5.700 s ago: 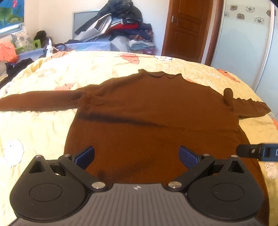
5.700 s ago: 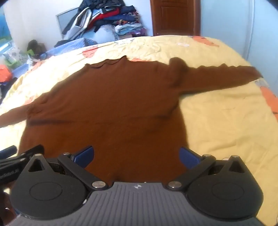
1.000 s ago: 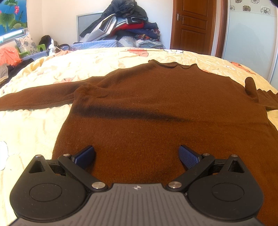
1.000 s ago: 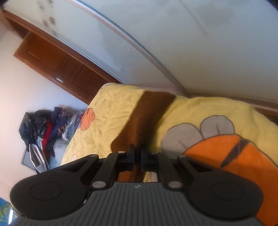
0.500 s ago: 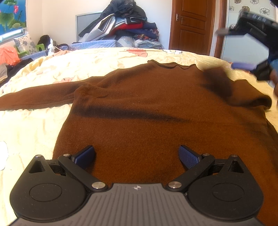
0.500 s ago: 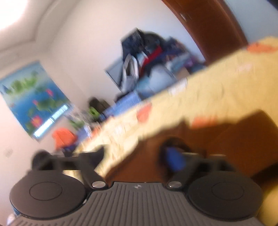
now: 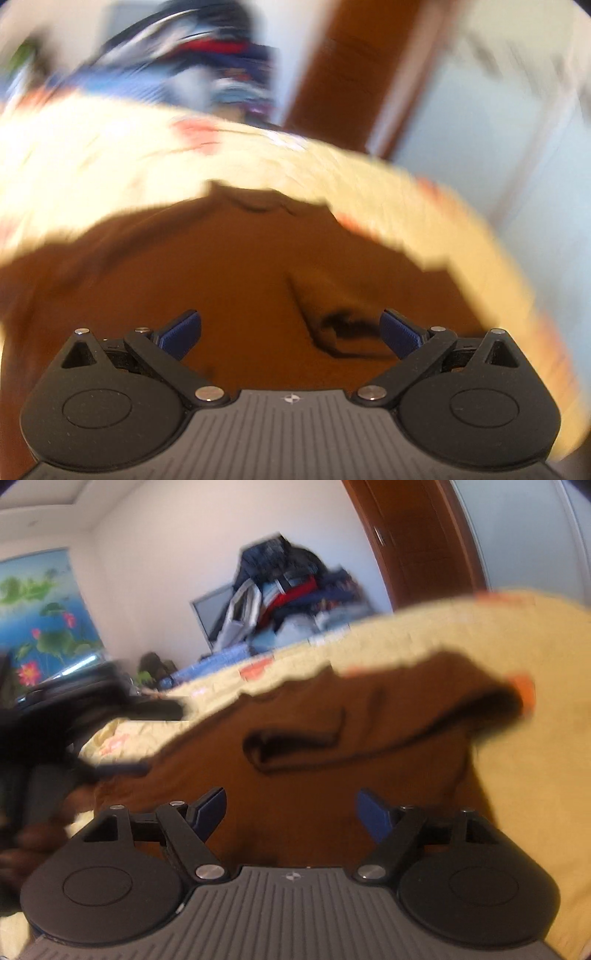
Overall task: Fold small clothes
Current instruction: 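Grasp the other sleeve cuff with the left gripper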
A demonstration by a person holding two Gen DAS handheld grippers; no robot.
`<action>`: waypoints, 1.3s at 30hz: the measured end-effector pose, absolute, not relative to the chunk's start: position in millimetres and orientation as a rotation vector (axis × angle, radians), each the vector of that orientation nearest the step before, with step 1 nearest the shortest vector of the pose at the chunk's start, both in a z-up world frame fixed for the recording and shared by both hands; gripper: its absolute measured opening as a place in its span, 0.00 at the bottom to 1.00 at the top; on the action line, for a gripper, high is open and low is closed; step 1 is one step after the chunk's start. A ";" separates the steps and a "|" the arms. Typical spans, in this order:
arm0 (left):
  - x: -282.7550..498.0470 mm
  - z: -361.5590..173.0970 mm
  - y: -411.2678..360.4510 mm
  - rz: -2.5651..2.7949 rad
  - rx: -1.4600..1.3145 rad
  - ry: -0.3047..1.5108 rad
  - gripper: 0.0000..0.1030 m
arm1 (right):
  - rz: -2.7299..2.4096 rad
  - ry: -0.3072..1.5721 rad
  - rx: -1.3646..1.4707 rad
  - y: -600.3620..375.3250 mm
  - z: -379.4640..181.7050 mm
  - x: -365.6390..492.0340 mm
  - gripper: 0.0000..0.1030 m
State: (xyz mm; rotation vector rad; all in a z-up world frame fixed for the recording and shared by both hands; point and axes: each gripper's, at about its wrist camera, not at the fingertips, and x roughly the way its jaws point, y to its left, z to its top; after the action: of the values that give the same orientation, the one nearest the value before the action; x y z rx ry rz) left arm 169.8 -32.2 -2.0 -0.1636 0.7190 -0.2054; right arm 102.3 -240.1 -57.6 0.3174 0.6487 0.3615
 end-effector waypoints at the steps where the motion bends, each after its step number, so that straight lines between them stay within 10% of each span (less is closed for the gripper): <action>1: 175.2 -5.3 -51.7 -0.216 -0.047 0.705 1.00 | 0.363 0.624 0.322 -242.4 -56.7 98.9 0.78; 11: 227.1 -37.7 -117.6 -0.164 0.376 0.695 0.89 | 0.224 0.596 0.632 -293.2 -74.5 105.6 0.91; 13: 222.9 -33.9 -107.0 -0.171 0.308 0.686 0.27 | 0.224 0.591 0.685 -299.9 -79.9 108.4 0.90; 15: 225.0 -27.2 -95.9 -0.138 0.233 0.695 0.17 | 0.225 0.588 0.685 -299.4 -81.9 109.0 0.90; 23: 211.7 -16.6 -64.2 -0.148 0.102 0.715 0.20 | 0.236 0.593 0.665 -297.1 -81.2 110.1 0.93; 28: 213.1 -24.6 -48.0 -0.133 -0.030 0.764 0.83 | 0.241 0.599 0.648 -294.9 -79.4 111.4 0.95; 39: 224.3 -36.4 -97.4 -0.086 0.268 0.728 0.81 | 0.243 0.602 0.640 -294.3 -79.4 113.2 0.96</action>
State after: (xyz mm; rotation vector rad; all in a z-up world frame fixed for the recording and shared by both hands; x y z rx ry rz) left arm 224.3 -97.4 -36.4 0.2680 0.7282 -0.0857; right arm 113.2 -294.3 -79.4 0.6398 0.6015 0.2435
